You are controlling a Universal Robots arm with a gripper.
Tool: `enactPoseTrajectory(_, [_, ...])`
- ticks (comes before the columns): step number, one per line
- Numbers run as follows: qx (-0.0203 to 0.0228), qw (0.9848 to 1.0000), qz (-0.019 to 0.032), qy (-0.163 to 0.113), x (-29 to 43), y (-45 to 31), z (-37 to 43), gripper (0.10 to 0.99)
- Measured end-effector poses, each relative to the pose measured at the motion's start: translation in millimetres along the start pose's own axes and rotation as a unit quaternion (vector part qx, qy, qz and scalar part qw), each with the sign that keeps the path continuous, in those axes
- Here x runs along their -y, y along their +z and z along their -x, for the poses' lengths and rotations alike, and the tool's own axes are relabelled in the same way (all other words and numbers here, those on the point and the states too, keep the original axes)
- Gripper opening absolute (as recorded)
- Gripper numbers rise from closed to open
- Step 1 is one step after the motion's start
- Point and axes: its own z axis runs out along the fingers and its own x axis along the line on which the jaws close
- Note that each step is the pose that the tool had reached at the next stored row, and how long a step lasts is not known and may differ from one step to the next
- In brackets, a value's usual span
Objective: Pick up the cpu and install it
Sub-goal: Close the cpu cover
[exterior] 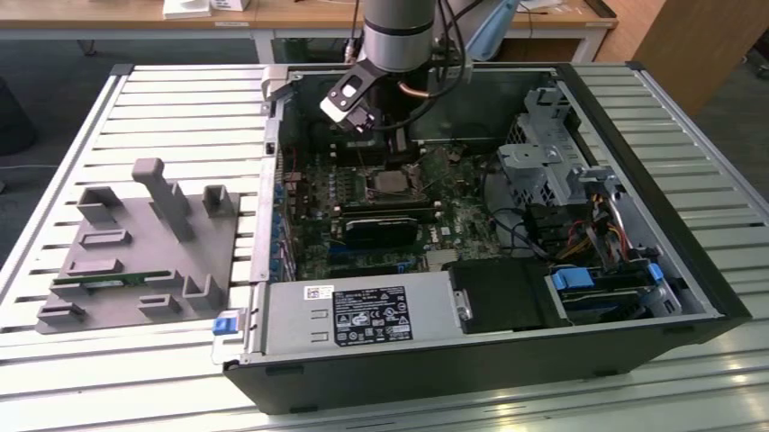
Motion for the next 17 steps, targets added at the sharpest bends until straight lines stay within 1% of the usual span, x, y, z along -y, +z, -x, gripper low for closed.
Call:
enactPoseTrajectory(4, [0.0000,1.0000,0.0000,0.000,-0.1,-3.0,0.0,0.114])
enactPoseTrajectory(10, [0.0000,1.0000,0.0000,0.000,-0.4,-10.6,0.0,0.114])
enactPoseTrajectory(13, [0.0000,1.0000,0.0000,0.000,-0.5,-15.9,0.0,0.114])
enactPoseTrajectory(17, [0.0000,1.0000,0.0000,0.000,-1.0,-26.5,-0.1,0.114])
